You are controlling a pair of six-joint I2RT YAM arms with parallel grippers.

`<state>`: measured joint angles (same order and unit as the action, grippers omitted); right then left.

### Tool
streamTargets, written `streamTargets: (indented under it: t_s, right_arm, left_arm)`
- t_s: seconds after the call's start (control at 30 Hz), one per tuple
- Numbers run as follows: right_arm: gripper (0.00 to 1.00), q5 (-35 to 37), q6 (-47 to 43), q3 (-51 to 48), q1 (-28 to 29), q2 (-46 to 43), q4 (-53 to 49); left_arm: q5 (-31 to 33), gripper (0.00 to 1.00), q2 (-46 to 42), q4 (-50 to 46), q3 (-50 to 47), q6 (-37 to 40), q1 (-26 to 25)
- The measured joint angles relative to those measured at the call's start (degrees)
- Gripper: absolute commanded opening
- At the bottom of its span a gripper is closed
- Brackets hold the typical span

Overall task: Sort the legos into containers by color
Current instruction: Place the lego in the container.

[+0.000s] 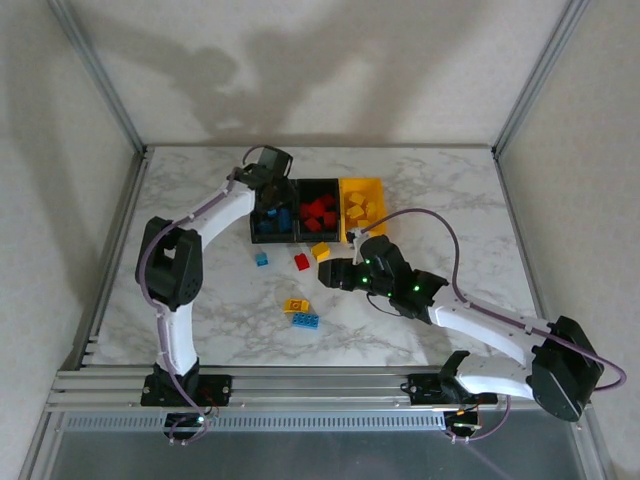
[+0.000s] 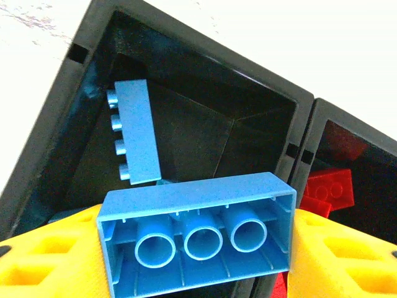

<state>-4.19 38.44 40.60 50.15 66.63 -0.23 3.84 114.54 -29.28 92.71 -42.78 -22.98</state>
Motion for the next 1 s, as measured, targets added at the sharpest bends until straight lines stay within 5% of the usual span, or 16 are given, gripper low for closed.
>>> streamTargets:
  t_s: [0.33,1.0]
  right_arm:
    - [0.58,0.20,0.37,-0.44,0.00,-2.29,-0.63]
    - [0.58,1.22,0.37,-0.46,0.00,-3.43,-0.87]
  left_arm:
    - [0.31,0.62,7.08,-1.33,6.73,-0.02,0.76]
    - [0.52,0.70,7.58,-2.45,7.32,-0.04,1.09]
